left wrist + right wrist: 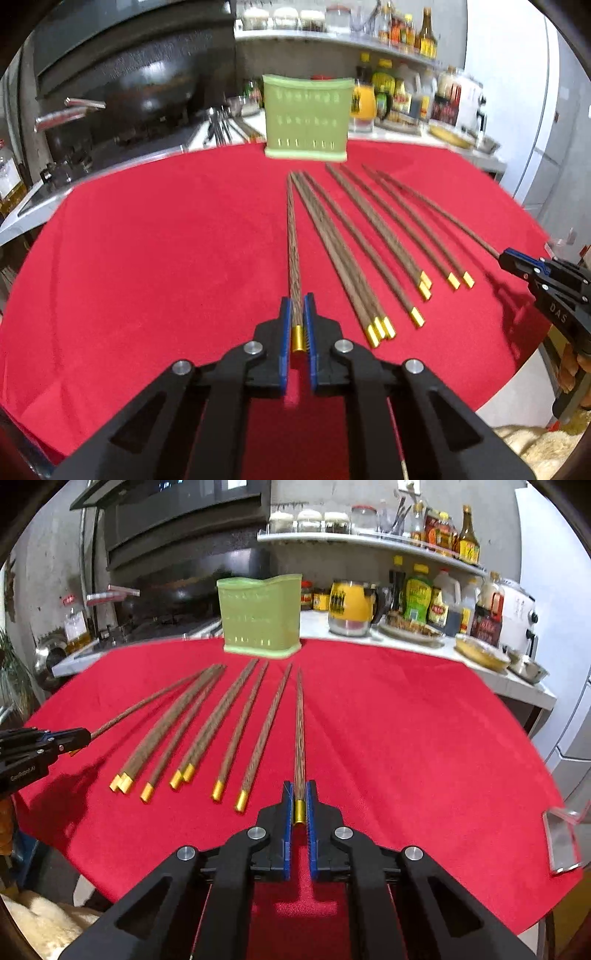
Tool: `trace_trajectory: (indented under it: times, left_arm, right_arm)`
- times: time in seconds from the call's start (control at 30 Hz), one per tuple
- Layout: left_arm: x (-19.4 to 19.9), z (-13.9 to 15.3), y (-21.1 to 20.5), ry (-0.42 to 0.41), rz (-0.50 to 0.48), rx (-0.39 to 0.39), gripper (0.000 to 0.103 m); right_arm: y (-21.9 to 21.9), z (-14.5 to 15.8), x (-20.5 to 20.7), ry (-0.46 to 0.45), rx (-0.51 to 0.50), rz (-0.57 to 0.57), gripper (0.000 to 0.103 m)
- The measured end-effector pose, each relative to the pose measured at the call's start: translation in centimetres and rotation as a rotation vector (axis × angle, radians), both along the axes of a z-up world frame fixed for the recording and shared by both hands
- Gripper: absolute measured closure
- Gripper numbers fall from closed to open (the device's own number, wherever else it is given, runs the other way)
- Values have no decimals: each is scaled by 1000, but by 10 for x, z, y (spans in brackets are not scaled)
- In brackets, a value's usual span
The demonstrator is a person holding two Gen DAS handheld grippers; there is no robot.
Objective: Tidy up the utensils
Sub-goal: 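Lift the chopstick upright with the right tool over the green holder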
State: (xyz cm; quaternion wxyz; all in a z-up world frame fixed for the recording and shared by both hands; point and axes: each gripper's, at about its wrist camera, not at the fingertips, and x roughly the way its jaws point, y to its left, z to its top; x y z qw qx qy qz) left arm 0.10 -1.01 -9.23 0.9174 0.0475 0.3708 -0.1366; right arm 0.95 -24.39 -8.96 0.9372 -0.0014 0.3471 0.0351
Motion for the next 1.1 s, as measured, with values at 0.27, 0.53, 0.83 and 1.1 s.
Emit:
trace_trajectory:
  times: [0.27,0.53,0.83,1.1]
  left_arm:
    - [-10,84,22,-269,14,-70,96]
    - [-8,141,36,-419,31,-106,97]
    - [5,149,49,-417,49,-117,97]
    - [14,147,45,-418,36,-106,97]
  right_arm:
    - [-10,84,-7,-164,31,-7,96]
    - [-11,146,12,-275,16,6,96]
    - [-11,168,38,-285,8,15,96]
    - [-11,169,58,-289,-2,13,96]
